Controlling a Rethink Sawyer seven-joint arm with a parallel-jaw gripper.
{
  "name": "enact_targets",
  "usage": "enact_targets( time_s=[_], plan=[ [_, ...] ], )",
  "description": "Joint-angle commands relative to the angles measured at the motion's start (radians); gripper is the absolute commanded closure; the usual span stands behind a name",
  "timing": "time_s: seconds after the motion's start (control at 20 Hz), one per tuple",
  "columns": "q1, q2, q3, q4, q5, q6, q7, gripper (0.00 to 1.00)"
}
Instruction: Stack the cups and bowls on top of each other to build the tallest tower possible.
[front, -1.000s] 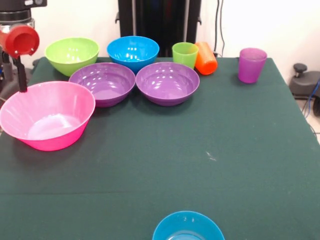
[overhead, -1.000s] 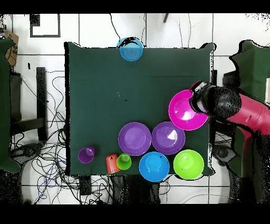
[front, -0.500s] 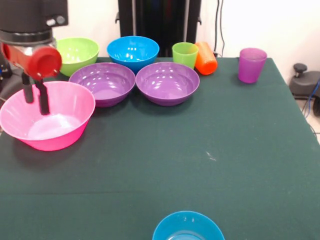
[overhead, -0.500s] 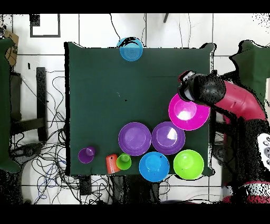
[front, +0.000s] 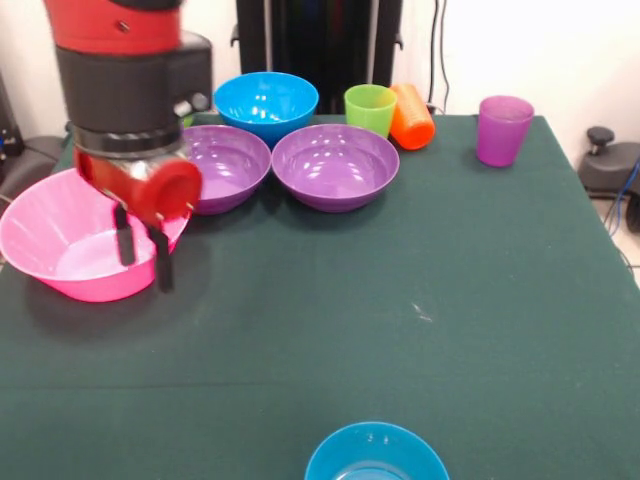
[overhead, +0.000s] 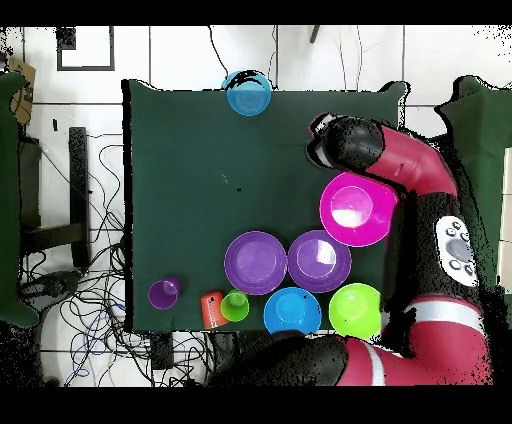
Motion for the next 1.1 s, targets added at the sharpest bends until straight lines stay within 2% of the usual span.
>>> enact_targets(
  time_s=[0.05, 0.35, 0.55, 1.1],
  plan=[
    [0.094, 0.121, -0.047, -0.13, 0.075, 0.093, 0.275, 0.0],
    [0.178, 0.201, -0.108, -0.266, 0.152, 0.141, 0.358, 0.0],
    [0.214, 0.252, -0.143, -0.341, 0.191, 0.153, 0.405, 0.0],
    [0.289, 0.331, -0.217, -0.49, 0.301, 0.191, 0.518, 0.0]
  ],
)
